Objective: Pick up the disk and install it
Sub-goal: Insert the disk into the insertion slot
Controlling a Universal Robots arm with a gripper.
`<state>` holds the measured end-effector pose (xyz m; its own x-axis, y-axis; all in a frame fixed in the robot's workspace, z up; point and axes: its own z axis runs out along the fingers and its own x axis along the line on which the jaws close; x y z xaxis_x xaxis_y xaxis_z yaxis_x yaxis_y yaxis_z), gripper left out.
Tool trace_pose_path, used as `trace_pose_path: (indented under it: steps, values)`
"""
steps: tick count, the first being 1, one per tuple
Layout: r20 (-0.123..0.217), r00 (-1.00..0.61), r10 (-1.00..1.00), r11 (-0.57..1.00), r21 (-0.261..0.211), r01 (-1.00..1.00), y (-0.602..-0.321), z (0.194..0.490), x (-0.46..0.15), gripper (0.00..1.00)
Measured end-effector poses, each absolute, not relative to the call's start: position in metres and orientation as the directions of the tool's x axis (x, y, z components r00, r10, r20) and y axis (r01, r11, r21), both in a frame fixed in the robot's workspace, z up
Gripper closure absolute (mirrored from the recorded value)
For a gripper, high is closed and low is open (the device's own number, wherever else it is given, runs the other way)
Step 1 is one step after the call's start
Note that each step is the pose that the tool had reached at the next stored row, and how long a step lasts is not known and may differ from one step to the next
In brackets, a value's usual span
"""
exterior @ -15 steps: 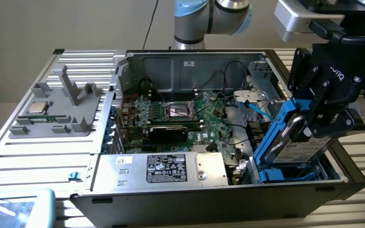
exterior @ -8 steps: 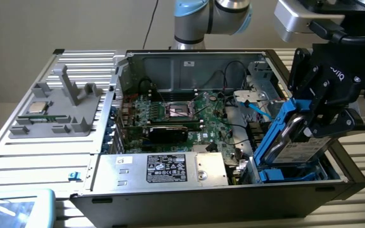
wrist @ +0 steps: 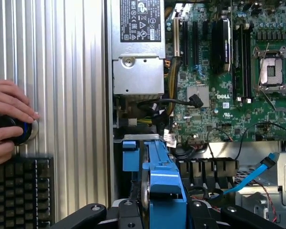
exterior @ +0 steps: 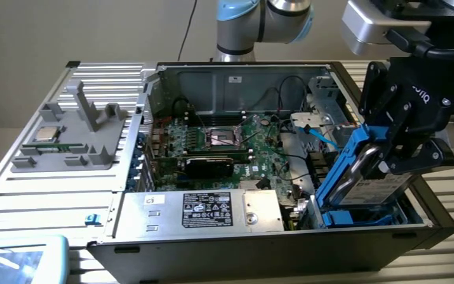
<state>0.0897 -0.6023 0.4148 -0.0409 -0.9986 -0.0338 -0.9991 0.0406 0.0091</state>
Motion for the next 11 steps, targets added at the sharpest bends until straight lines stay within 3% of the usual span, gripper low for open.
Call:
trace_pose_path:
  steps: [11]
  values:
    - [-0.034, -0.041, -0.999, 0.041, 0.009, -0.999, -0.6024, 0.4093, 0.0896, 0.63]
